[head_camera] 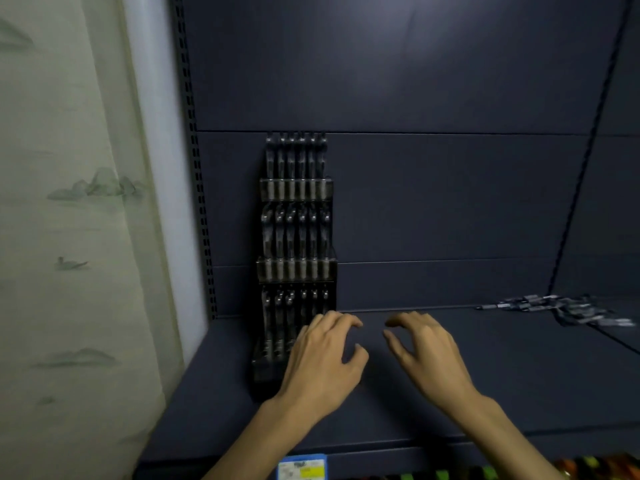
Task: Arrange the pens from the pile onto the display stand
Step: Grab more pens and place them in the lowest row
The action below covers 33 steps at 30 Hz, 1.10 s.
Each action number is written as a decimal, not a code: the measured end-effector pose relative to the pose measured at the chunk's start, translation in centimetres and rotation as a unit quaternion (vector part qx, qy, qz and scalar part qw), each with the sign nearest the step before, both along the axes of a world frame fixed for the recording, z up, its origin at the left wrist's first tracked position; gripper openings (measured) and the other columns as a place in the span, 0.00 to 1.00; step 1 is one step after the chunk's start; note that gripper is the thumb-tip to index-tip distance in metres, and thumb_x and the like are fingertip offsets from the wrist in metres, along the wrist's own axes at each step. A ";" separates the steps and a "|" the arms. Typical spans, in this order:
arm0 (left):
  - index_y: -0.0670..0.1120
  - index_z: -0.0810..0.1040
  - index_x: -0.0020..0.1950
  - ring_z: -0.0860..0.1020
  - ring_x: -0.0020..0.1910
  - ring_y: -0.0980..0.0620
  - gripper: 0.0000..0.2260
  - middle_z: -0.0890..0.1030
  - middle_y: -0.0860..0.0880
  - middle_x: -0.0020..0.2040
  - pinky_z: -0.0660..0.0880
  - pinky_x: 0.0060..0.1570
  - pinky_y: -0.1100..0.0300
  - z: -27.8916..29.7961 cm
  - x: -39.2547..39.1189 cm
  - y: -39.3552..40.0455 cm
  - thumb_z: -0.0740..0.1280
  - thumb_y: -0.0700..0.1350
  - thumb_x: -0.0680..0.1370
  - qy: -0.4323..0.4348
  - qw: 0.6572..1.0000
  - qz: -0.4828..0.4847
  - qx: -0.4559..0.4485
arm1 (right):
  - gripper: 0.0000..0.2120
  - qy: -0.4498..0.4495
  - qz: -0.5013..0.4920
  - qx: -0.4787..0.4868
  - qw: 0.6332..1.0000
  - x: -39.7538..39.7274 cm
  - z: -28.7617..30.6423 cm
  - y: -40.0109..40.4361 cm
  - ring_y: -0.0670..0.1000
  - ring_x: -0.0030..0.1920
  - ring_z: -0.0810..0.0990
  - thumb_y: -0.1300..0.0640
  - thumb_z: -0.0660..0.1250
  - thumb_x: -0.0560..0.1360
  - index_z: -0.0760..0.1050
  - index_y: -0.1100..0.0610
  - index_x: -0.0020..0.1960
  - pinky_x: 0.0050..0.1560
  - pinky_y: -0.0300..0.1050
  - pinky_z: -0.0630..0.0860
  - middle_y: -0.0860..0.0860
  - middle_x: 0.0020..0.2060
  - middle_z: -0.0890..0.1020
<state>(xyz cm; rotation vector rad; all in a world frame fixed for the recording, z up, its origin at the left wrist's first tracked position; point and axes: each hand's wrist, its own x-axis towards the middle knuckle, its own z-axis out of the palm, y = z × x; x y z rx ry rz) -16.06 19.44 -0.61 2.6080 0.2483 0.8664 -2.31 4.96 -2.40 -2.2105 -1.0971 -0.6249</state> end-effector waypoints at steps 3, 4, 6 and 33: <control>0.58 0.69 0.71 0.68 0.66 0.59 0.17 0.71 0.61 0.67 0.64 0.68 0.58 -0.8 3.4 -3.4 0.60 0.54 0.81 0.023 1.000 -0.003 0.015 | 0.06 0.006 0.006 0.004 1.000 3.2 -0.8 -3.4 0.49 0.51 0.79 0.50 0.68 0.79 0.79 0.51 0.53 0.47 0.46 0.76 0.46 0.47 0.82; 0.58 0.68 0.72 0.67 0.67 0.59 0.18 0.70 0.61 0.69 0.63 0.70 0.58 -1.0 4.7 -4.6 0.59 0.54 0.82 0.028 0.999 0.000 0.018 | 0.06 0.007 0.010 0.003 1.000 4.4 -1.0 -4.5 0.49 0.51 0.79 0.50 0.67 0.79 0.79 0.50 0.53 0.47 0.46 0.76 0.45 0.47 0.82; 0.58 0.67 0.74 0.66 0.69 0.59 0.19 0.69 0.61 0.71 0.60 0.71 0.60 -1.4 7.2 -7.1 0.59 0.54 0.82 0.037 0.999 0.013 0.011 | 0.06 0.014 0.021 -0.003 1.000 6.9 -1.4 -6.9 0.49 0.51 0.78 0.49 0.67 0.79 0.79 0.50 0.53 0.47 0.47 0.77 0.45 0.47 0.82; 0.57 0.69 0.71 0.68 0.66 0.58 0.19 0.72 0.60 0.68 0.60 0.67 0.60 -0.9 28.5 -21.3 0.61 0.57 0.80 0.053 0.997 0.018 0.048 | 0.08 0.057 0.008 -0.041 0.997 27.3 -1.8 -23.7 0.47 0.57 0.76 0.51 0.66 0.79 0.78 0.49 0.56 0.52 0.42 0.73 0.43 0.52 0.80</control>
